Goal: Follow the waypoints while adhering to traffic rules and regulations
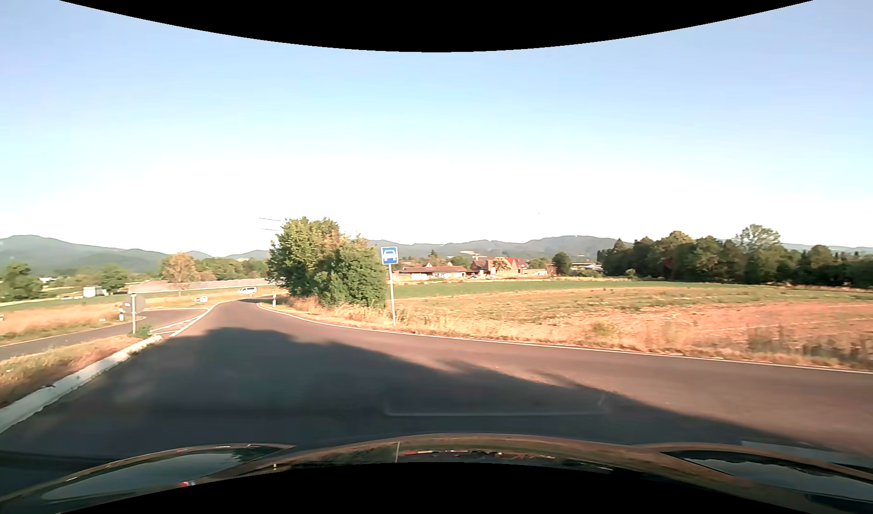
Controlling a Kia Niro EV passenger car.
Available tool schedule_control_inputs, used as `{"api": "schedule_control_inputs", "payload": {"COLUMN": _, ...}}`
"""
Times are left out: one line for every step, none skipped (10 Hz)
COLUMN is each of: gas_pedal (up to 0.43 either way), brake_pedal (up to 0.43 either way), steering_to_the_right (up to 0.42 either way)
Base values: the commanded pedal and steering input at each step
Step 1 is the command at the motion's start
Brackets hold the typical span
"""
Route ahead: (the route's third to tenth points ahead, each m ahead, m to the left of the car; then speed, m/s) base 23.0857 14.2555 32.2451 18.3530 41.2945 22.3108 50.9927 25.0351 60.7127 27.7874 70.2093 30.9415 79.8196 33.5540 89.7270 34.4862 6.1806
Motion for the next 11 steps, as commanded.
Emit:
{"api": "schedule_control_inputs", "payload": {"gas_pedal": 0.157, "brake_pedal": 0.0, "steering_to_the_right": -0.332}}
{"api": "schedule_control_inputs", "payload": {"gas_pedal": 0.169, "brake_pedal": 0.0, "steering_to_the_right": -0.319}}
{"api": "schedule_control_inputs", "payload": {"gas_pedal": 0.177, "brake_pedal": 0.0, "steering_to_the_right": -0.296}}
{"api": "schedule_control_inputs", "payload": {"gas_pedal": 0.177, "brake_pedal": 0.0, "steering_to_the_right": -0.279}}
{"api": "schedule_control_inputs", "payload": {"gas_pedal": 0.189, "brake_pedal": 0.0, "steering_to_the_right": -0.258}}
{"api": "schedule_control_inputs", "payload": {"gas_pedal": 0.209, "brake_pedal": 0.0, "steering_to_the_right": -0.238}}
{"api": "schedule_control_inputs", "payload": {"gas_pedal": 0.24, "brake_pedal": 0.0, "steering_to_the_right": -0.218}}
{"api": "schedule_control_inputs", "payload": {"gas_pedal": 0.24, "brake_pedal": 0.0, "steering_to_the_right": -0.198}}
{"api": "schedule_control_inputs", "payload": {"gas_pedal": 0.24, "brake_pedal": 0.0, "steering_to_the_right": -0.169}}
{"api": "schedule_control_inputs", "payload": {"gas_pedal": 0.24, "brake_pedal": 0.0, "steering_to_the_right": -0.143}}
{"api": "schedule_control_inputs", "payload": {"gas_pedal": 0.24, "brake_pedal": 0.0, "steering_to_the_right": -0.122}}
